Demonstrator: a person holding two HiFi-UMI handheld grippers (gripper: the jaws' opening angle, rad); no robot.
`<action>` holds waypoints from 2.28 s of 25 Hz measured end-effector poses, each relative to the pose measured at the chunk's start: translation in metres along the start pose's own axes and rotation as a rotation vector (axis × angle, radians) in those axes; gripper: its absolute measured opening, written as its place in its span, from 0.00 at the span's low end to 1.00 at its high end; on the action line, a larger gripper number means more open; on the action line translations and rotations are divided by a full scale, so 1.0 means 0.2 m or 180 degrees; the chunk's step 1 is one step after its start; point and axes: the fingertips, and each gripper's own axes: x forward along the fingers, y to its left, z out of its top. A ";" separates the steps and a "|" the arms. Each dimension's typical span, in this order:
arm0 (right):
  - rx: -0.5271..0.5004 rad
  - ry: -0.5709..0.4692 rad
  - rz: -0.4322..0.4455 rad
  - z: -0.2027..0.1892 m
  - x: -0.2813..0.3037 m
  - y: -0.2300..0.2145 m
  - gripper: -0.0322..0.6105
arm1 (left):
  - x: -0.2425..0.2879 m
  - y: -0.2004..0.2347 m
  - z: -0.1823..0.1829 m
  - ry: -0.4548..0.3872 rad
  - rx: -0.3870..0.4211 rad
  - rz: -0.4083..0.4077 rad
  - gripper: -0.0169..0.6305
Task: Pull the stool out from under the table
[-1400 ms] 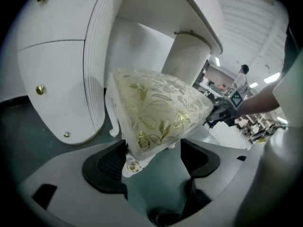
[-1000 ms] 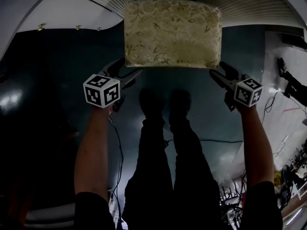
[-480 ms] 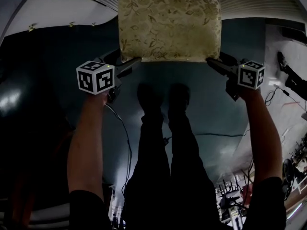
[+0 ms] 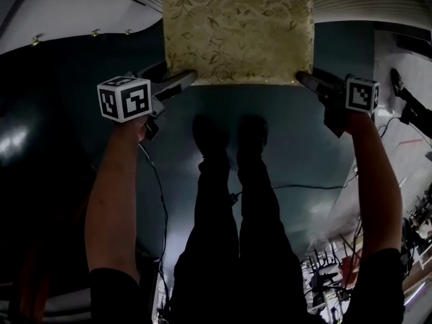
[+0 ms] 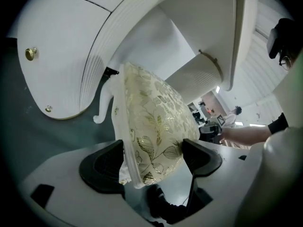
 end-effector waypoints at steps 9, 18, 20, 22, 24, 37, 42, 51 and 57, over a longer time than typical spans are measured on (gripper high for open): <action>-0.0142 -0.0083 -0.0328 0.00 0.01 -0.01 0.47 | 0.00 0.00 0.00 0.0083 -0.0073 0.0122 0.62; 0.0000 0.0183 -0.0454 0.00 0.01 0.00 0.47 | -0.02 -0.01 0.01 0.0536 -0.0315 0.0225 0.62; 0.0052 0.0240 -0.0447 0.01 0.01 0.01 0.47 | -0.02 -0.01 0.02 0.0538 -0.0397 0.0280 0.62; 0.0075 0.0287 -0.0489 0.02 0.00 0.00 0.47 | -0.01 -0.01 0.02 0.0542 -0.0465 0.0318 0.62; 0.0057 0.0313 -0.0553 0.03 0.00 -0.02 0.47 | -0.01 -0.02 0.01 0.0542 -0.0542 0.0325 0.62; 0.0215 0.0391 -0.0631 0.03 -0.01 -0.01 0.47 | -0.02 -0.02 0.03 0.0681 -0.0726 0.0411 0.62; 0.0338 0.0381 -0.0613 0.01 0.00 0.01 0.47 | -0.02 -0.01 0.03 0.0739 -0.0713 0.0425 0.62; 0.0341 0.0464 -0.0544 0.00 0.00 0.02 0.47 | -0.02 0.00 0.04 0.0714 -0.0685 0.0508 0.62; 0.0370 0.0512 -0.0483 -0.01 -0.01 -0.01 0.47 | -0.02 0.00 0.04 0.0714 -0.0688 0.0539 0.62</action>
